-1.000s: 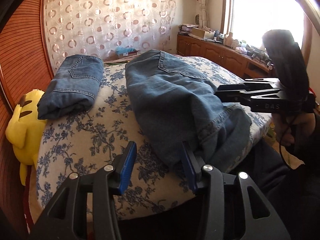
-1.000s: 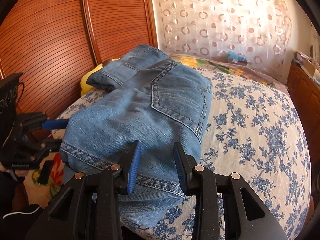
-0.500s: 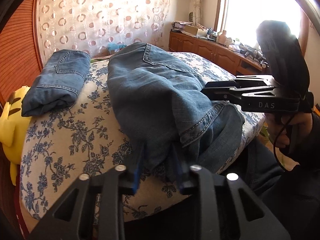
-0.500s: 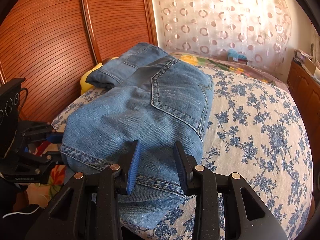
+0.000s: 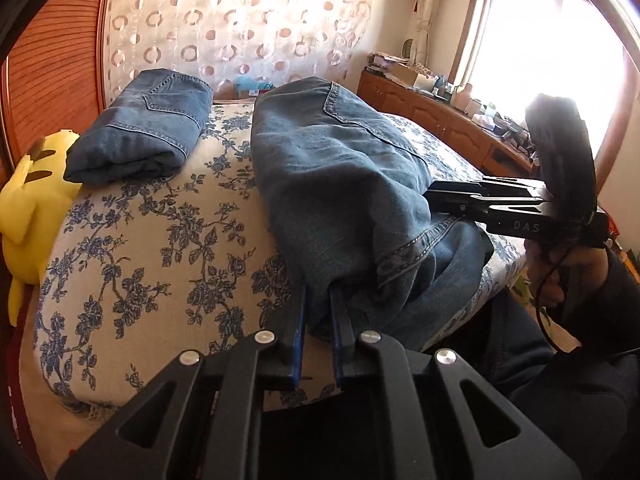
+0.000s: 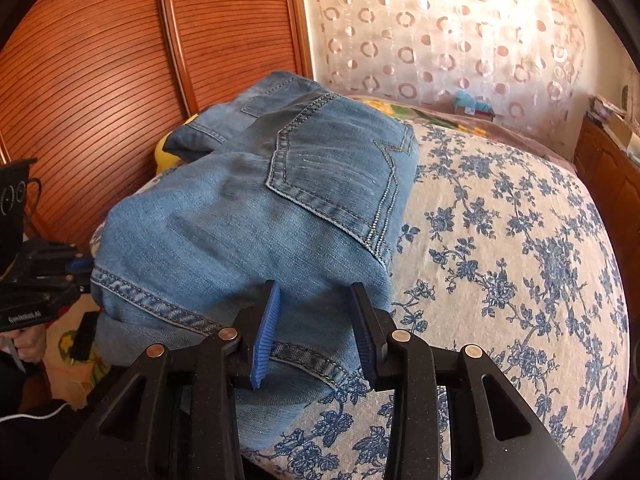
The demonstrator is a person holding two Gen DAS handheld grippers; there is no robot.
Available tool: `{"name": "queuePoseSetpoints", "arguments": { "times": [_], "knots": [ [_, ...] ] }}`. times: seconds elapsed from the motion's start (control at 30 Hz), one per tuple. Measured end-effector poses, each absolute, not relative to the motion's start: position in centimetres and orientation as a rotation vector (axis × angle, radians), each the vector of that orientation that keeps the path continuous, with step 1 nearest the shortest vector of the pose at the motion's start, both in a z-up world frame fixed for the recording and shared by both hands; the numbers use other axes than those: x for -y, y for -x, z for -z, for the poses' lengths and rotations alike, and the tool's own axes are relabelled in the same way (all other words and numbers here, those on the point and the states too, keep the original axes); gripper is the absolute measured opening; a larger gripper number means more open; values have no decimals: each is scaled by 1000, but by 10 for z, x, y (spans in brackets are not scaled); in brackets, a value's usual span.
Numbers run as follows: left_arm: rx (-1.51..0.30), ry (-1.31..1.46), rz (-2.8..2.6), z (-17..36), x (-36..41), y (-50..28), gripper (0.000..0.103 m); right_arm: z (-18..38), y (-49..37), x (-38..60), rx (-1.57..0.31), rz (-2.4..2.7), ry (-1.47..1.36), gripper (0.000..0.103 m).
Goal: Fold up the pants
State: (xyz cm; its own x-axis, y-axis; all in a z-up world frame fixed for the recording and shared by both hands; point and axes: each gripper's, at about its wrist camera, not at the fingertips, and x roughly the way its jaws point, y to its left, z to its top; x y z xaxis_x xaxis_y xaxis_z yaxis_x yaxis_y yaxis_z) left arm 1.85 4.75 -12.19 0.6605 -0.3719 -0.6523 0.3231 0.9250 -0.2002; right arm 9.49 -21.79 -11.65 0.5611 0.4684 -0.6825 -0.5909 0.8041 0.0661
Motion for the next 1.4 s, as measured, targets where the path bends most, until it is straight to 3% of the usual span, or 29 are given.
{"name": "queuePoseSetpoints", "arguments": {
  "times": [0.1, 0.23, 0.37, 0.9, 1.07, 1.4],
  "knots": [
    [-742, 78, 394, 117, -50, -18, 13, 117, -95, 219, -748, -627, 172, 35],
    [-745, 50, 358, 113, -52, -19, 31, 117, -95, 222, -751, -625, 155, 35],
    [-728, 34, 348, 105, -52, -20, 35, 114, -93, 223, -747, -618, 155, 35],
    [-605, 25, 324, 53, -42, -46, 37, 102, -92, 224, -723, -612, 164, 36],
    [-620, 8, 354, 55, -20, -67, 37, 96, -98, 230, -702, -593, 169, 47],
    [-742, -14, 304, 99, -9, -89, 37, 82, -123, 240, -666, -587, 173, 58]
  ]
}}
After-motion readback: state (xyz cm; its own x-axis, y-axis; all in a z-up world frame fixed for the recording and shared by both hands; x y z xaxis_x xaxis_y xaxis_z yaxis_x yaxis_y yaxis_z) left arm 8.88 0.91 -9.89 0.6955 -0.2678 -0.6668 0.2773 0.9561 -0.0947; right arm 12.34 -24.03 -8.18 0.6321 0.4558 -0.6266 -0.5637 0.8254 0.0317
